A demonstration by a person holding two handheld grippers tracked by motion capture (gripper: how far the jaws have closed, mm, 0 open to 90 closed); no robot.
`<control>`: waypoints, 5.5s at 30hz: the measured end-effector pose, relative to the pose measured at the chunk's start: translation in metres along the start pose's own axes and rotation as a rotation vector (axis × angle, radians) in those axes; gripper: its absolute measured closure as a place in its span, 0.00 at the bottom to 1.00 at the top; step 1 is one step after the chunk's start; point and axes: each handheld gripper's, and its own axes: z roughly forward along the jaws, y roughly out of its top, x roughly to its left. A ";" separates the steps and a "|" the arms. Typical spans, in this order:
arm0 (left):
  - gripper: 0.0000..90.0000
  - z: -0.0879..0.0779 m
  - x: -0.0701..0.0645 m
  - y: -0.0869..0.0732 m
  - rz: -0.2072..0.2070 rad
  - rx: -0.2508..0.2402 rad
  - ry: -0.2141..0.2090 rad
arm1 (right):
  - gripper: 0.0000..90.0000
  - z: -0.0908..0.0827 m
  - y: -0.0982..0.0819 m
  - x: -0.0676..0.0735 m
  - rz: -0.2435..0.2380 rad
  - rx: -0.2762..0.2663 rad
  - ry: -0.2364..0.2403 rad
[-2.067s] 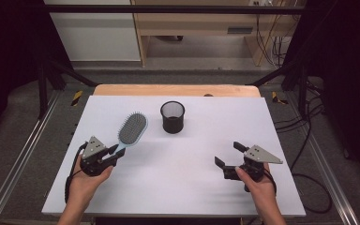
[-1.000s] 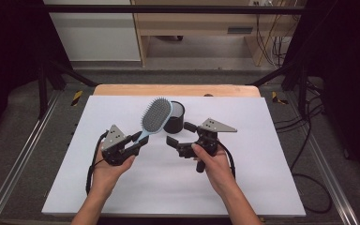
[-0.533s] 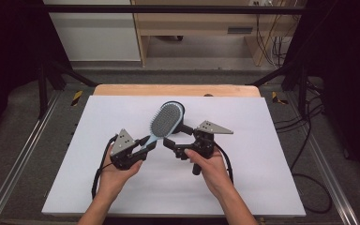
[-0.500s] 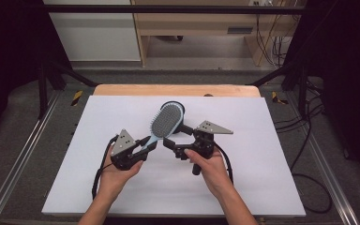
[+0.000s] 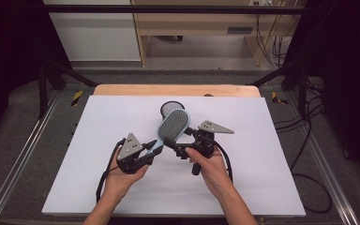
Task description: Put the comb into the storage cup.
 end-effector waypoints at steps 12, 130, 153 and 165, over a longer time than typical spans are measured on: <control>0.77 0.004 -0.010 -0.002 0.017 0.005 -0.022 | 0.15 -0.006 0.000 -0.008 0.076 -0.033 0.010; 0.77 0.018 -0.005 -0.016 0.012 0.074 -0.007 | 0.64 -0.009 -0.008 -0.002 0.071 -0.044 -0.015; 0.67 0.013 -0.003 -0.016 0.014 0.057 0.032 | 0.63 -0.012 -0.014 -0.006 0.098 -0.094 -0.092; 0.44 -0.002 0.009 -0.015 -0.004 0.006 0.108 | 0.62 -0.028 -0.008 -0.022 0.144 -0.160 -0.148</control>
